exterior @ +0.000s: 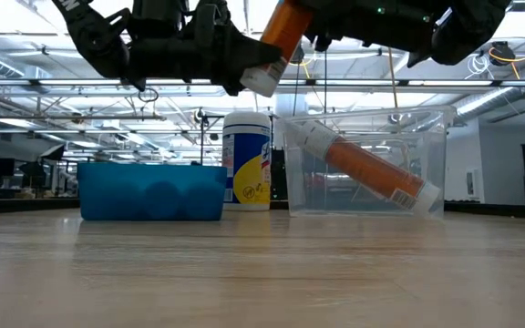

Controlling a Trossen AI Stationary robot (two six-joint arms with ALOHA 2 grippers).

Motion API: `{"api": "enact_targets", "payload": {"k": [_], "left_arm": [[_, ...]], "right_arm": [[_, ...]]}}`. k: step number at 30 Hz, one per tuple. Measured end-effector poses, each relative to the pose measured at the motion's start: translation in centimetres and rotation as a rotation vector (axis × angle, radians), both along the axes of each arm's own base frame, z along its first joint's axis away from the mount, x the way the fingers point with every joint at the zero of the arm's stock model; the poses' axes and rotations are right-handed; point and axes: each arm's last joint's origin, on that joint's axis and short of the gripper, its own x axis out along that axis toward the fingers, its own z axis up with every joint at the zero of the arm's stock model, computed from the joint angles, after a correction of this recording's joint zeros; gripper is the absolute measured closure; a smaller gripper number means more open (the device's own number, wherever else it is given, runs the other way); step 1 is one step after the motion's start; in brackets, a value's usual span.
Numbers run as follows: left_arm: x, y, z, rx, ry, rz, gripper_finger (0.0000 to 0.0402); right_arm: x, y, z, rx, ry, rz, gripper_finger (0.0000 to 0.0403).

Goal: Pick & place silicon tubes, Sealant and Lysol wipes
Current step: Put the orange caulk tube into the transparent bin

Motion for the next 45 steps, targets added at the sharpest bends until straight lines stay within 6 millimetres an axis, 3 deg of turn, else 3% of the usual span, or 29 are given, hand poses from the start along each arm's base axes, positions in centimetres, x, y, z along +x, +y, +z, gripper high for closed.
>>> {"api": "enact_targets", "payload": {"k": [2,9,11,15,17,25,30,35,45], "left_arm": [[0.0,0.0,0.0,0.003,0.001,0.000,0.0178],[0.1,-0.4,0.0,-0.021,0.004,0.026,0.0179],[0.1,-0.4,0.1,-0.078,0.007,0.035,0.0148],[-0.5,-0.5,1.5,-0.187,-0.010,0.039,0.0036],[-0.9,-0.6,1.7,-0.207,0.031,0.038,0.0018],[-2.9,-0.7,2.8,-0.218,0.173,0.041,0.0095],[-3.6,-0.8,3.1,-0.216,0.211,0.047,0.0125],[-3.6,-0.8,2.9,-0.218,0.225,0.049,0.0140],[-3.6,-0.8,2.6,-0.228,0.263,0.053,0.0133]], "right_arm": [[0.0,0.0,0.0,0.004,0.001,0.000,0.0210],[0.0,0.0,0.0,-0.010,0.013,-0.001,0.0212],[-0.2,0.0,0.2,-0.012,0.024,-0.010,0.0212],[-1.0,-0.1,0.8,-0.040,0.086,-0.067,0.0212],[-1.6,-0.2,1.3,-0.060,0.107,-0.117,0.0212],[-4.2,-0.9,4.2,-0.179,0.209,-0.412,0.0212],[-4.1,-2.3,5.7,-0.174,0.483,-0.512,0.0212],[-4.1,-3.9,4.6,-0.066,0.799,-0.545,0.0212],[-5.1,-5.1,1.1,0.072,0.950,-0.603,0.0212]]}}
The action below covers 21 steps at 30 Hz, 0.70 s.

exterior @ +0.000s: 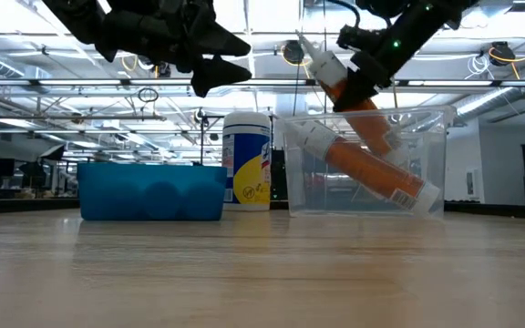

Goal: Pick & place silicon tubes, Sealant and Lysol wipes
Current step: Put the orange caulk tube into the transparent bin

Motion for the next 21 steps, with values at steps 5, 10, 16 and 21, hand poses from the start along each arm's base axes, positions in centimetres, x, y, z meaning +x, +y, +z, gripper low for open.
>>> {"api": "enact_targets", "payload": {"k": [5,10,16,21], "left_arm": [[0.0,0.0,-0.1,-0.001,0.006,0.000,0.0134],[0.0,0.0,-0.1,0.001,0.006,0.000,0.0143],[0.0,0.0,0.0,0.002,0.005,0.000,0.0138],[0.0,0.0,-0.1,0.029,0.003,-0.007,0.0131]], "right_arm": [[-0.4,0.1,-1.2,0.048,0.028,-0.033,0.0212],[-0.6,0.4,-2.3,0.124,0.033,0.003,0.0212],[-0.8,0.5,-3.1,0.165,0.041,0.003,0.0159],[-0.7,0.5,-3.0,0.170,0.019,-0.001,0.0062]]}}
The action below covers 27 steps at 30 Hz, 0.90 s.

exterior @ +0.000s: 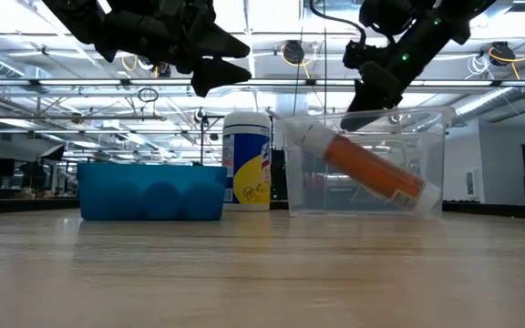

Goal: Pick & place silicon tubes, Sealant and Lysol wipes
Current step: Put the orange caulk tube into the transparent bin, then return to Home Position

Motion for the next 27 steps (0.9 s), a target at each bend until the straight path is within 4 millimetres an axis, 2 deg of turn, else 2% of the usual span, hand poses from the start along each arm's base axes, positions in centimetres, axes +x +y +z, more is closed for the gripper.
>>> {"api": "enact_targets", "payload": {"k": [4,8,13,17,21,27], "left_arm": [[-0.1,0.0,-0.2,-0.004,0.021,0.000,0.0135],[-1.0,-0.2,0.0,-0.016,0.081,-0.017,0.0142],[-3.9,-1.4,2.0,0.026,0.092,-0.055,0.0140],[-7.6,-3.0,3.1,0.096,0.006,-0.098,0.0133],[-11.6,-3.9,1.4,0.128,-0.087,-0.041,0.0131],[-15.8,-4.1,-4.1,0.072,-0.208,0.017,0.0141]], "right_arm": [[0.0,0.0,0.5,0.008,-0.046,-0.019,0.0026],[-0.8,0.2,1.7,-0.036,-0.079,0.018,0.0012],[-2.9,1.7,4.2,-0.070,-0.209,0.132,0.0012],[-5.8,3.0,4.4,-0.131,-0.344,0.197,0.0012],[-9.5,3.7,2.9,-0.152,-0.501,0.181,0.0012],[-12.7,4.2,-0.8,-0.173,-0.677,0.171,0.0012]]}}
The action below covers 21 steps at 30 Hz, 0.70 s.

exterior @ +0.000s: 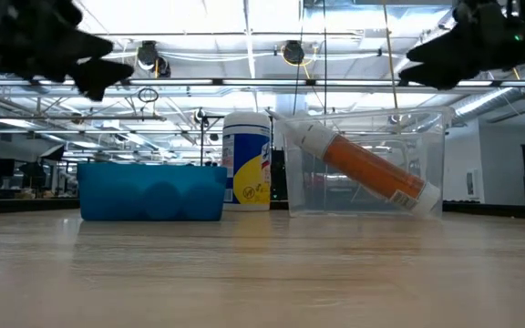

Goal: Pick & place silicon tubes, Sealant and Lysol wipes
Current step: Return to Home Position

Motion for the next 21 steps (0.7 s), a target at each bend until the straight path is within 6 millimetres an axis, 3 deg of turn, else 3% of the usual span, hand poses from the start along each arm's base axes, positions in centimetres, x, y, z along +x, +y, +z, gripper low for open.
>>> {"api": "enact_targets", "payload": {"k": [6,15,21], "left_arm": [[-1.9,-0.2,-2.7,-0.020,-0.085,-0.022,0.0140],[-2.9,-0.3,-2.1,0.025,-0.150,0.020,0.0132],[-3.0,-0.1,-2.0,0.009,-0.151,0.080,0.0142]], "right_arm": [[-1.4,0.2,-2.3,0.007,-0.072,0.000,0.0012],[-1.8,0.3,-5.5,-0.020,-0.117,0.003,0.0012],[-1.7,0.3,-5.5,-0.082,-0.126,-0.001,0.0012]]}}
